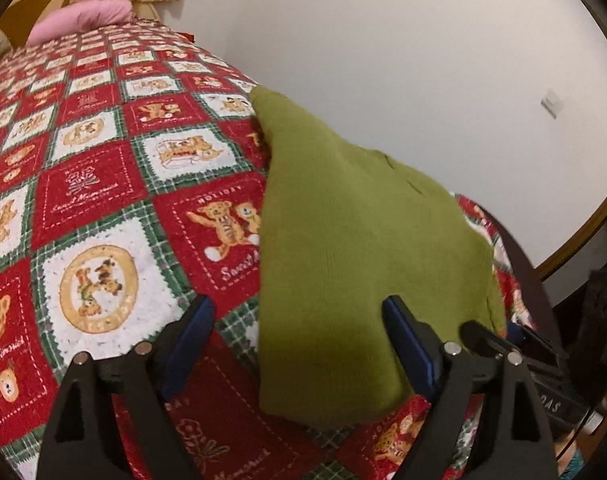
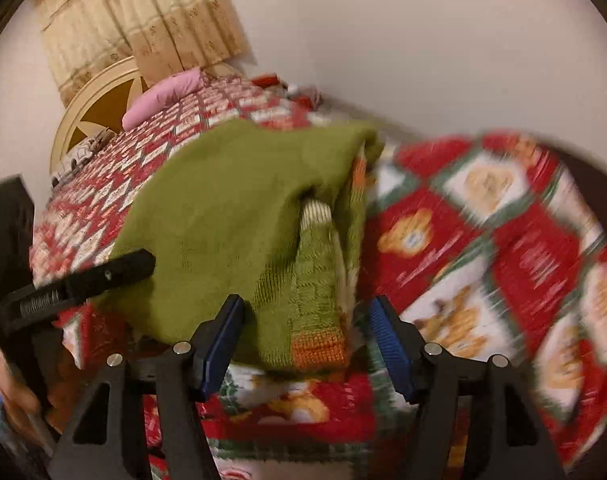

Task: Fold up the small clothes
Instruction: 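Lower the folded bundle onto the quilt and open the right tool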

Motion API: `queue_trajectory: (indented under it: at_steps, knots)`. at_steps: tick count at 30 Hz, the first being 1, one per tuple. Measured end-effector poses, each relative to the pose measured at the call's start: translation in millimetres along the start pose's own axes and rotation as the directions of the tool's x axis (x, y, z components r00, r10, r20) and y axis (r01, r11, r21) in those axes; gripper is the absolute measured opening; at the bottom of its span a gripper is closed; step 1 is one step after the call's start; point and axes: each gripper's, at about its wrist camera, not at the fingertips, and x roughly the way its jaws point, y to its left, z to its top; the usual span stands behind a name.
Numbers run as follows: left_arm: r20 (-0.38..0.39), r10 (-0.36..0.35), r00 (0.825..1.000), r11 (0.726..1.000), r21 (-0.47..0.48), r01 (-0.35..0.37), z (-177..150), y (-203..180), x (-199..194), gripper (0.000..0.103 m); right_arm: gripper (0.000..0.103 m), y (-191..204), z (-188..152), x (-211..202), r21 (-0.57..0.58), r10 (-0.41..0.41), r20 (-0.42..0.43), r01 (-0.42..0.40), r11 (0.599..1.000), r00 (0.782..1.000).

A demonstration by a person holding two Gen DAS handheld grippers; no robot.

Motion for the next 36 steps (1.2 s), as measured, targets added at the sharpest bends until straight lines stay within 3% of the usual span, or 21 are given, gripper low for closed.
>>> queue_trajectory:
  at_steps: [2,3,4,6,9,13,17,19,22,24,26,29,31,32,33,36]
  knots:
    - [0.000,0.025,1.000,0.999,0.025,-0.025,-4.1,-7.0,2.5,0.084,0.062,-1.4,0.9,0.5,0.026,0.002,-0.002,-0.002,1.000,1.000]
    - [-0.002,0.025,1.000,0.999,0.045,-0.025,-6.8,-12.0,2.1,0.069,0.040,1.2,0.7,-0.1,0.014,0.005,-0.005,-0.005,1.000,1.000]
    - [-0.020,0.001,1.000,0.998,0.058,0.000,-8.5,-18.4,3.5,0.061,0.036,3.8,0.5,0.4,0.006,0.036,-0.017,-0.036,0.999,0.999]
    - [-0.024,0.018,1.000,0.998,0.053,-0.017,-9.3,-18.0,-2.9,0.057,0.024,7.0,0.4,0.8,0.016,0.045,-0.025,-0.044,0.999,0.999]
    - [-0.037,0.001,0.999,1.000,0.019,0.000,-4.4,-16.5,-11.0,0.043,0.019,5.4,5.8,-6.5,0.079,0.124,-0.035,-0.121,0.989,0.992]
    - [-0.031,-0.005,1.000,1.000,0.003,0.005,-7.1,-16.6,-31.2,0.038,0.017,0.7,13.8,-26.1,0.150,0.257,-0.025,-0.251,0.956,0.966]
    - [-0.034,0.042,0.999,0.999,0.021,-0.042,-14.7,-18.9,-34.5,0.038,0.017,2.1,2.7,-26.2,0.116,0.201,-0.051,-0.194,0.974,0.978]
    - [-0.047,0.077,0.996,0.996,0.037,-0.075,-19.3,-17.7,-26.5,0.040,0.018,-0.9,-4.5,-16.5,0.127,0.172,-0.066,-0.162,0.979,0.983]
    - [-0.042,0.143,0.989,0.988,0.062,-0.140,-24.3,-15.4,-22.0,0.055,0.019,2.9,-14.0,-11.1,0.080,0.127,-0.048,-0.123,0.989,0.991]
    - [-0.014,0.185,0.983,0.979,0.083,-0.184,-26.0,-16.8,-27.1,0.065,0.025,3.3,-12.4,-15.9,0.083,0.122,-0.047,-0.117,0.990,0.991]
    - [0.024,0.222,0.975,0.969,0.104,-0.223,-27.5,-19.2,-35.6,0.067,0.027,5.5,-12.6,-26.8,0.076,0.086,-0.045,-0.082,0.994,0.995]
    - [0.088,0.293,0.952,0.945,0.127,-0.303,-27.4,-20.9,-45.7,0.076,0.028,15.6,-14.6,-53.5,0.024,0.019,0.023,-0.019,1.000,1.000]
    - [0.137,0.347,0.928,0.921,0.138,-0.365,-28.7,-24.2,-52.5,0.082,0.043,23.9,-14.7,-71.9,-0.013,-0.037,0.082,0.038,0.999,0.996]
    - [0.159,0.365,0.917,0.911,0.141,-0.387,-28.7,-25.4,-55.8,0.087,0.060,27.1,-14.7,-78.7,-0.020,-0.052,0.106,0.055,0.998,0.993]
    - [0.179,0.373,0.910,0.906,0.142,-0.399,-28.9,-25.4,-60.0,0.091,0.067,32.0,-14.4,-89.6,-0.028,-0.066,0.150,0.071,0.997,0.986]
    - [0.230,0.372,0.899,0.901,0.143,-0.410,-28.7,-27.4,-75.4,0.096,0.067,47.6,-12.1,-117.4,-0.074,-0.094,0.261,0.117,0.990,0.961]
